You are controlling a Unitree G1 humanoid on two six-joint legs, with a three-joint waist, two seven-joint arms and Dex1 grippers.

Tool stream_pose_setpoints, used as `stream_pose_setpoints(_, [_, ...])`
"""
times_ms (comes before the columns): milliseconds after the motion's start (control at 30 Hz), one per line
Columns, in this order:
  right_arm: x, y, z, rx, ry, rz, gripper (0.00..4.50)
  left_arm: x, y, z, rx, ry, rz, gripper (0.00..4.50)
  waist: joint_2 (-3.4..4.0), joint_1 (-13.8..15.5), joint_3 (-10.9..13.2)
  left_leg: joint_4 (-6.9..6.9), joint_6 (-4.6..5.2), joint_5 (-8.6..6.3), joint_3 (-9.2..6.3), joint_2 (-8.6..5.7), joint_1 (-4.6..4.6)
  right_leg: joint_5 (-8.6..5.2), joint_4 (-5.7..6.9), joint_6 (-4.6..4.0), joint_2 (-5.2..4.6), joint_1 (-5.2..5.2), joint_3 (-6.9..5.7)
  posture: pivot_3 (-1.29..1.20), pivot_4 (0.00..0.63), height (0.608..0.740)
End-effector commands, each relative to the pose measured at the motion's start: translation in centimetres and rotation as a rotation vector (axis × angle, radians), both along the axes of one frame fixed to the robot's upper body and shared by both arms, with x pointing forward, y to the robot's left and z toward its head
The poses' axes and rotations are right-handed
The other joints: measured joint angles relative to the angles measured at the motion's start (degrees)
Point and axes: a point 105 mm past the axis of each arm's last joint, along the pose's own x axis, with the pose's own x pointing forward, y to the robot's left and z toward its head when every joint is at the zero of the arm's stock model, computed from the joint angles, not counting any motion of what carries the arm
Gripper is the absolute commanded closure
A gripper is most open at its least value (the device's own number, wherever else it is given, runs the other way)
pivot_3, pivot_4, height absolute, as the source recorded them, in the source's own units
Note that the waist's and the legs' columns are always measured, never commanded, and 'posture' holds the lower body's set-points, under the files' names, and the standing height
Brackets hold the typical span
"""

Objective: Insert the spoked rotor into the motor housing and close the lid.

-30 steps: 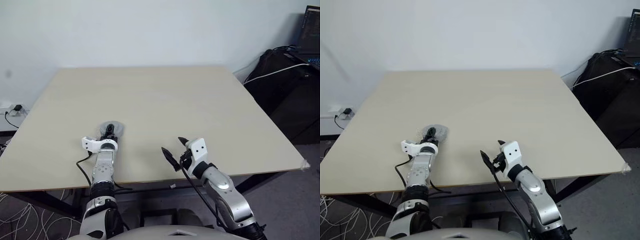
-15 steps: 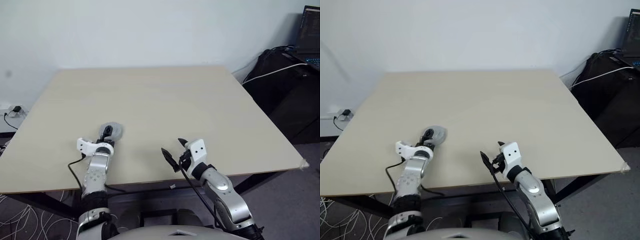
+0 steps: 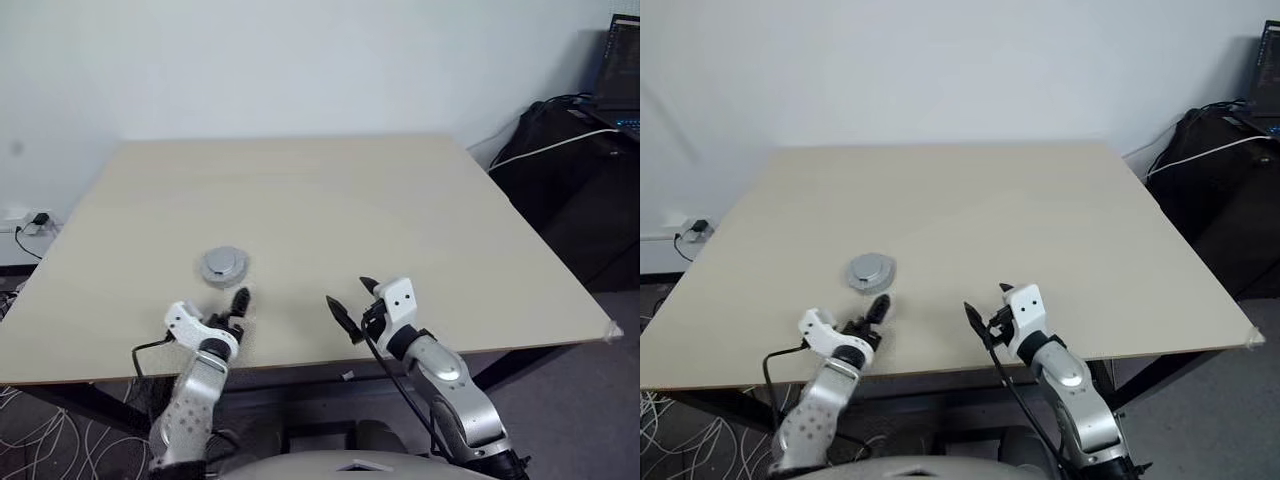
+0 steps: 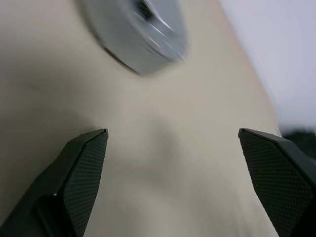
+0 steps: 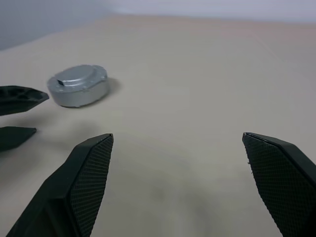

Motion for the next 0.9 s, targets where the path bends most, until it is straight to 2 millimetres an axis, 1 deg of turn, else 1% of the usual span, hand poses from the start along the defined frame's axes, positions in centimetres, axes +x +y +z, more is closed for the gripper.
stream_pose_setpoints(33, [0.0,-1.1,1.2,-0.016,-0.072,-0.043,0.00,0.4,-0.1,3.8,0.278,-0.240,-0.107,0.03,0.11,-0.15,0.04,-0.05,-0.02,0.00,0.00,0.03,0.00,-0.02,0.01,-0.03,0.01,-0.02,-0.01,0.00,0.000,0.740])
stream_pose_setpoints(100, [-0.3,-1.8,1.2,-0.027,-0.087,-0.078,0.00,-0.2,-0.2,4.1,0.444,-0.304,-0.159,0.03,0.27,-0.32,0.06,-0.09,-0.03,0.00,0.02,0.06,0.00,-0.02,0.01,-0.04,-0.01,-0.04,0.00,0.00,0.000,0.740])
stream_pose_setpoints(200, [-0.5,-2.5,1.2,-0.037,-0.105,-0.124,0.00,-0.8,-0.5,4.1,0.610,-0.371,-0.207,0.03,0.39,-0.66,0.14,-0.14,-0.03,-0.01,0.03,0.06,-0.04,-0.04,-0.01,-0.04,-0.10,-0.08,0.01,0.00,0.000,0.740])
stream_pose_setpoints(333, [-0.8,-3.3,1.1,-0.088,-0.148,-0.175,0.00,-1.4,-1.0,4.2,0.721,-0.441,-0.197,0.03,0.43,-0.62,0.18,-0.20,-0.02,-0.01,0.02,0.04,-0.08,-0.08,-0.02,0.01,-0.29,-0.12,0.00,0.00,0.000,0.740])
stream_pose_setpoints(433, [-1.1,-3.7,1.2,-0.104,-0.171,-0.214,0.00,-1.8,-1.4,4.2,0.748,-0.462,-0.200,0.03,0.45,-0.56,0.20,-0.29,-0.02,-0.01,0.01,0.04,-0.08,-0.13,-0.01,0.00,-0.41,-0.17,-0.04,0.00,0.000,0.740])
stream_pose_setpoints(633, [-1.4,-3.9,1.1,-0.119,-0.188,-0.276,0.00,-1.9,-1.4,4.0,0.748,-0.459,-0.188,0.03,0.48,-0.58,0.23,-0.30,-0.02,-0.01,0.01,0.04,-0.09,-0.17,-0.01,0.04,-0.44,-0.16,-0.07,0.00,0.000,0.740])
stream_pose_setpoints(900, [-1.3,-4.0,1.0,-0.120,-0.198,-0.302,0.00,-1.8,-1.2,3.9,0.756,-0.444,-0.176,0.03,0.50,-0.62,0.26,-0.30,-0.02,-0.01,-0.01,0.04,-0.09,-0.18,0.00,0.05,-0.45,-0.15,-0.10,0.00,0.000,0.740])
